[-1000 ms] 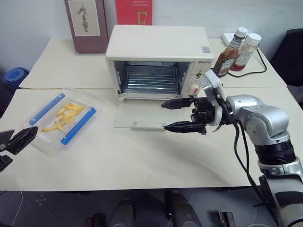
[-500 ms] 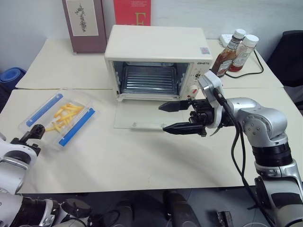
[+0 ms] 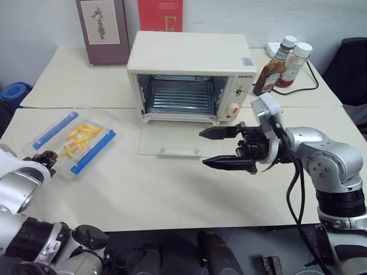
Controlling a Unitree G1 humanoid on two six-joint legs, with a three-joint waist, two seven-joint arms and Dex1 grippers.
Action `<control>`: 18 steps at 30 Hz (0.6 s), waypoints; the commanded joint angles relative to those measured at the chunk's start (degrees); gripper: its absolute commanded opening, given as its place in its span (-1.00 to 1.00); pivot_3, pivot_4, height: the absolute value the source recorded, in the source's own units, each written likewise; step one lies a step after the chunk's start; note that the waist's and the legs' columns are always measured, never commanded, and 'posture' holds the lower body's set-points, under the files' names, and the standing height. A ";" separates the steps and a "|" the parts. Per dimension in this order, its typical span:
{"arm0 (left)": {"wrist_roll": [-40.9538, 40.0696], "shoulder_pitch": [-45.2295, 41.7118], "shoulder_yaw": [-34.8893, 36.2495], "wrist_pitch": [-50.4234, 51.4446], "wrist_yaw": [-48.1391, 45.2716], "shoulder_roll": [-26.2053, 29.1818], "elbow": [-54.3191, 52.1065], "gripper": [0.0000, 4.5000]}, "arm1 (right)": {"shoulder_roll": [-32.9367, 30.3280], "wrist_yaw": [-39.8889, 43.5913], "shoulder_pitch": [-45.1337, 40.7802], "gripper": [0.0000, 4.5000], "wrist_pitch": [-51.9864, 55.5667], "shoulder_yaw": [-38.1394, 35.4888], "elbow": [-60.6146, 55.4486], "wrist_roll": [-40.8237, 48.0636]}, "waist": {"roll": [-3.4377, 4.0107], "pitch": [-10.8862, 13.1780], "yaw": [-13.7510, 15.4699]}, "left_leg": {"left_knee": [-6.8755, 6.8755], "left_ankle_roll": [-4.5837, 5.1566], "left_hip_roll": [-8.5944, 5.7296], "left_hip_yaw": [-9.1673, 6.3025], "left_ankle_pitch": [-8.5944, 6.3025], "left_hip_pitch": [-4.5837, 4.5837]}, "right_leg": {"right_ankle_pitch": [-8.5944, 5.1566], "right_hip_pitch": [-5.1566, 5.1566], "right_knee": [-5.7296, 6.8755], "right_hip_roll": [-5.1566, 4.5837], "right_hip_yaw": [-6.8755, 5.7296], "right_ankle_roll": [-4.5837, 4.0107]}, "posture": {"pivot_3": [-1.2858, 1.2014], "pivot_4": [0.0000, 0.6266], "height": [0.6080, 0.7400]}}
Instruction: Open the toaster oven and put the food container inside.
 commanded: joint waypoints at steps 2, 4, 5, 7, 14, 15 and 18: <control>-2.89 -1.11 -1.56 -0.51 1.54 4.04 4.07 -0.51 | -3.75 0.32 0.88 1.00 0.48 -4.13 -3.99 2.84 | 0.00 0.00 0.03 | -0.01 0.00 -0.01 0.00 0.00 0.00 | 0.00 0.00 -0.02 -0.01 0.00 0.00 | 0.03 -0.52 1.00; -3.12 -0.49 -3.29 -0.51 0.51 6.74 6.12 -0.78 | -5.04 -0.17 1.08 1.00 3.16 -5.75 -4.20 5.99 | 0.00 0.00 0.01 | -0.03 0.00 0.00 0.00 0.00 -0.02 | 0.00 0.00 -0.06 -0.01 -0.01 0.00 | 0.03 -0.52 1.00; -3.34 -0.16 -4.42 -0.51 -0.18 8.40 7.35 -0.85 | -5.47 -0.43 1.32 1.00 3.84 -6.48 -4.68 7.25 | -0.01 0.00 -0.05 | -0.03 0.00 0.00 0.00 0.00 -0.03 | 0.00 0.00 -0.07 0.00 -0.01 0.00 | 0.03 -0.52 1.00; -4.83 0.14 -6.48 -0.51 -1.70 11.46 9.82 -0.94 | -5.94 -1.48 2.33 1.00 2.78 -7.03 -6.29 6.69 | -0.03 0.01 -0.09 | -0.04 0.00 0.02 0.00 0.00 -0.03 | 0.00 -0.02 -0.06 0.01 0.00 -0.01 | 0.03 -0.52 1.00; -18.42 -0.72 -16.49 -0.51 -9.26 22.69 14.74 -0.95 | -6.79 -6.10 4.11 1.00 0.22 -8.65 -5.48 3.70 | -0.05 0.02 -0.03 | -0.05 0.00 0.00 0.01 0.00 -0.03 | -0.01 -0.02 -0.08 -0.04 0.00 -0.02 | 0.03 -0.52 1.00; -22.18 -0.21 -18.89 -0.51 -10.92 23.95 14.83 -0.95 | -6.96 -6.37 4.33 1.00 -0.03 -8.89 -5.41 3.60 | -0.05 0.02 -0.03 | -0.05 0.00 -0.01 0.01 0.00 -0.03 | -0.01 -0.03 -0.08 -0.04 0.01 -0.02 | 0.03 -0.52 1.00; -30.69 1.90 -24.84 -0.51 -12.67 25.64 14.11 -0.95 | -7.76 -6.62 5.14 1.00 -0.92 -9.78 -5.58 3.30 | -0.05 0.02 -0.02 | -0.07 -0.01 0.00 0.01 0.00 -0.04 | -0.01 -0.03 -0.09 -0.05 0.01 -0.02 | 0.03 -0.52 1.00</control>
